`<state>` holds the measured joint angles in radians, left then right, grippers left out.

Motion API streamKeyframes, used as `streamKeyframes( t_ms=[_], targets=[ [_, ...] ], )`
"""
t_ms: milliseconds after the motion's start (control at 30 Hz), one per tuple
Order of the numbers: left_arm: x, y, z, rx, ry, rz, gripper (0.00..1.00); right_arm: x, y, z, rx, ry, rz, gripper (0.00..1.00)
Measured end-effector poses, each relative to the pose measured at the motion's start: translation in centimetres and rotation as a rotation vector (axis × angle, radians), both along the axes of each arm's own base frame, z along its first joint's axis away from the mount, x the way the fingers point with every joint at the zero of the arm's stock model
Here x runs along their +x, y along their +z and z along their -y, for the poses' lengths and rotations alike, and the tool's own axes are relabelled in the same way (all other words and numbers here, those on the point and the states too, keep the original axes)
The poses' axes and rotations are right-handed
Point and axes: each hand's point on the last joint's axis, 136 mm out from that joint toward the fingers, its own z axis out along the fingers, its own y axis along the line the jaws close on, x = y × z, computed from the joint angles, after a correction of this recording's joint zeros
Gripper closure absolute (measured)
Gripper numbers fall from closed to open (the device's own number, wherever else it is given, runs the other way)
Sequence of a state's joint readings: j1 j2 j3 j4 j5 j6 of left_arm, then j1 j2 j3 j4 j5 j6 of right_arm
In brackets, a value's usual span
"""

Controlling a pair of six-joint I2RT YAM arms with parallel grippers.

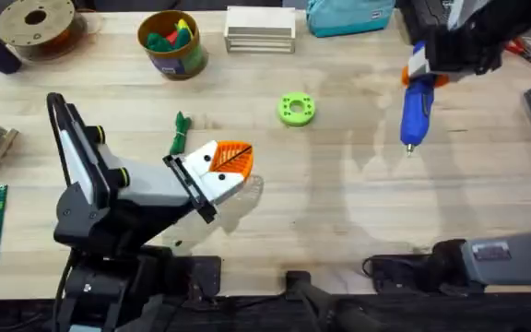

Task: Pick up the gripper from the table and insert it into the empty holder that is missing its gripper. Then pick up a screw, insert it into the mounting hole, and use the screwdriver to tighten it. Finally, clean up the table by picking up the vegetable and placing it into the bucket.

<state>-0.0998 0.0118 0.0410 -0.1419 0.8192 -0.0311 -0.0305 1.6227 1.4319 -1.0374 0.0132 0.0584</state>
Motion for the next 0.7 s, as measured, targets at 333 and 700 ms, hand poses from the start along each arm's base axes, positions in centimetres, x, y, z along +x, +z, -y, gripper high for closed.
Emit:
streamKeyframes(
  t_ms=[333,700],
  targets=[
    [0.0,0.0,0.0,0.0,0.0,0.0,0.996,-0.1,11.4,-11.9,0.144,0.283,0.567,0.968],
    [0.0,0.0,0.0,0.0,0.0,0.0,0.996,-2.9,17.8,-22.4,0.48,0.681,0.771,0.968]
  ],
)
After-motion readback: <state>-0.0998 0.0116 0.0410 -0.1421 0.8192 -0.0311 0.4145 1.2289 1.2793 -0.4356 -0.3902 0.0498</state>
